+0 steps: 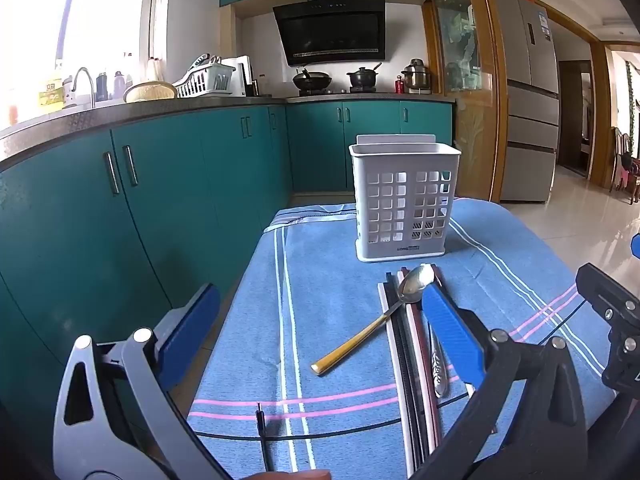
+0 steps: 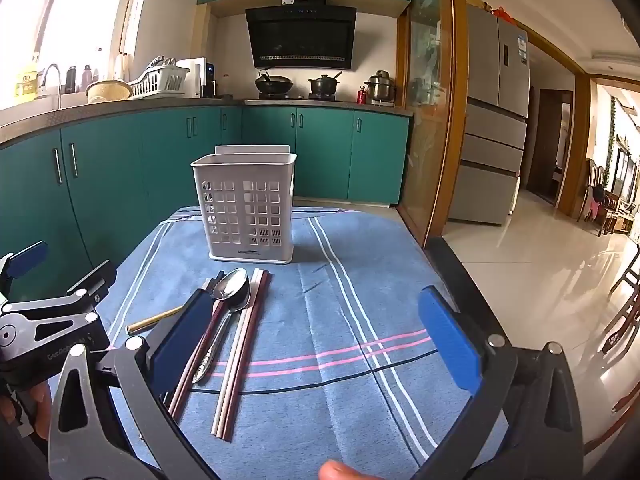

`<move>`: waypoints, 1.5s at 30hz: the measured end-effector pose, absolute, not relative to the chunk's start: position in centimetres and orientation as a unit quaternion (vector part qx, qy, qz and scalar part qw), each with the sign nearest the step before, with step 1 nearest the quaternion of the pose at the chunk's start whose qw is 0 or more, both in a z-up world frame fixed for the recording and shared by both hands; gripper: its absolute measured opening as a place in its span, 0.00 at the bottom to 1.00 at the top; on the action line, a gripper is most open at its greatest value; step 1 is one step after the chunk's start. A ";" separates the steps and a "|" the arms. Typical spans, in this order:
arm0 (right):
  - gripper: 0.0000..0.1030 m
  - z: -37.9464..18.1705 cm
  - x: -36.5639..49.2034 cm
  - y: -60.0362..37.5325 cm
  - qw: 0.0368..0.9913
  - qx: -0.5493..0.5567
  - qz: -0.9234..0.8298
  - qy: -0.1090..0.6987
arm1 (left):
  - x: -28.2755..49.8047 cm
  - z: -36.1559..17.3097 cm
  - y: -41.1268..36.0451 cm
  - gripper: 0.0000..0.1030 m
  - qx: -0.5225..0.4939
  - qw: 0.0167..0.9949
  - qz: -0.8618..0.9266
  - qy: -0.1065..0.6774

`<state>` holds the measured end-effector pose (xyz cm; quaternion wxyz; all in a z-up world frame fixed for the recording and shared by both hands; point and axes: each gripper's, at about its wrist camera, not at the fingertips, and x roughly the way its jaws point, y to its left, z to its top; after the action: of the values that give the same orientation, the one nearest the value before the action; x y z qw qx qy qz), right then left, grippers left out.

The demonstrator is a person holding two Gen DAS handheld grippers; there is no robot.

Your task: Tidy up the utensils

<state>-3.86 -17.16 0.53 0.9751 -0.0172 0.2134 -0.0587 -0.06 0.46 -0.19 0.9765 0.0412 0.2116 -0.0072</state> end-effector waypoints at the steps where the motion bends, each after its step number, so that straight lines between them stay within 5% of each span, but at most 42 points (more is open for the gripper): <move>1: 0.98 0.4 -3.8 -17.1 0.975 -0.018 -0.057 0.214 | -0.1 -0.2 0.4 0.97 0.041 0.976 -0.008 0.212; 45: 0.98 -0.2 -3.6 -17.1 0.974 -0.017 -0.051 0.219 | 0.0 -0.5 0.8 0.97 0.047 0.976 -0.005 0.212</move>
<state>-3.56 -17.09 -0.24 0.9742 -0.0170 0.2192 -0.0511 0.04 0.81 -0.55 0.9761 0.0471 0.2120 -0.0055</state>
